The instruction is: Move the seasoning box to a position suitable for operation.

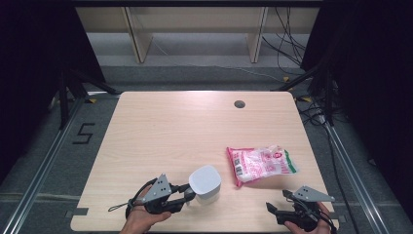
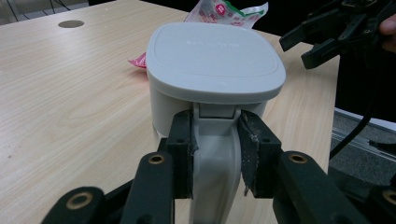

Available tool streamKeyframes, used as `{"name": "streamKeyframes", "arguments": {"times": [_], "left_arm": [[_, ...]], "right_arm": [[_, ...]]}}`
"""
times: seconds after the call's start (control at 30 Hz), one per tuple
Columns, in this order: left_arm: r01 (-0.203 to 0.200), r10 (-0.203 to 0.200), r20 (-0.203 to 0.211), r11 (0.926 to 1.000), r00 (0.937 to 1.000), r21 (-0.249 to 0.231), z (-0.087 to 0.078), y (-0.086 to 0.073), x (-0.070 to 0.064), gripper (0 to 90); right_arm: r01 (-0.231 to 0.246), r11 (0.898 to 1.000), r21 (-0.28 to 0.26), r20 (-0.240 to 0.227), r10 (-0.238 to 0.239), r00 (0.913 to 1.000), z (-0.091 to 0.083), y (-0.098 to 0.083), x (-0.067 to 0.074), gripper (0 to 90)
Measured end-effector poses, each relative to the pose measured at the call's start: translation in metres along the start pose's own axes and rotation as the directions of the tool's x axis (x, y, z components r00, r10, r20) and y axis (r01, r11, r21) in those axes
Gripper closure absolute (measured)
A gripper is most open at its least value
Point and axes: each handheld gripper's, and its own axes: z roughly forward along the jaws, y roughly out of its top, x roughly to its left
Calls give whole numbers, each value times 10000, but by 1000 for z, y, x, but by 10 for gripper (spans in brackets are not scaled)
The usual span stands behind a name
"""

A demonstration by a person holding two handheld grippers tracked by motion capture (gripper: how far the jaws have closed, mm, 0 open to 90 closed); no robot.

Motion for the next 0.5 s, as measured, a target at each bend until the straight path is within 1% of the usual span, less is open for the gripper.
{"name": "streamKeyframes", "arguments": {"times": [0.03,0.07,0.1,0.13,0.17,0.2,0.23,0.27,0.3,0.33,0.37,0.4,0.47,0.5], "left_arm": [[-69,69,-79,10000,9999,30,0,0,0,679],[23,-23,-195,10000,9998,10,0,0,-2,679],[-201,205,-325,9997,9993,117,0,1,-4,680],[-427,435,-549,9990,9975,151,0,2,-6,682],[-500,507,-593,9987,9970,132,1,2,-7,683],[-517,522,-709,9986,9961,84,2,2,-8,683],[-606,623,-950,9979,9935,213,2,2,-9,683],[-606,623,-950,9979,9935,213,2,2,-9,683],[-635,652,-1001,9978,9928,196,3,2,-8,683],[-598,602,-979,9982,9934,77,4,2,-8,683],[-656,670,-1189,9977,9906,154,3,2,-6,683],[-643,634,-1320,9979,9892,-25,4,1,-4,683],[-626,604,-1355,9980,9889,-121,5,1,-2,683],[-628,610,-1517,9980,9865,-72,5,1,-1,683]], "right_arm": [[21,10000,-1,-8,-21,10000,0,0,0,215],[21,10000,-1,-8,-21,10000,0,0,0,215],[28,10000,0,-15,-28,10000,0,0,0,215],[27,10000,-8,-13,-27,10000,0,0,0,215],[303,9995,-72,-19,-303,9995,0,0,-3,215],[287,9996,-79,-17,-288,9996,0,0,-3,215],[274,9996,-87,0,-274,9996,0,0,-3,215],[13,10000,-41,45,-13,10000,0,0,0,215],[106,9999,49,40,-106,9999,0,0,-1,215],[106,9999,49,40,-106,9999,0,0,-1,215],[185,9998,10,36,-185,9998,0,0,-2,215],[82,10000,-56,5,-82,10000,0,0,-1,215],[96,9999,-69,7,-96,10000,0,0,-1,215],[99,9999,-30,12,-99,10000,0,0,-2,215]]}}
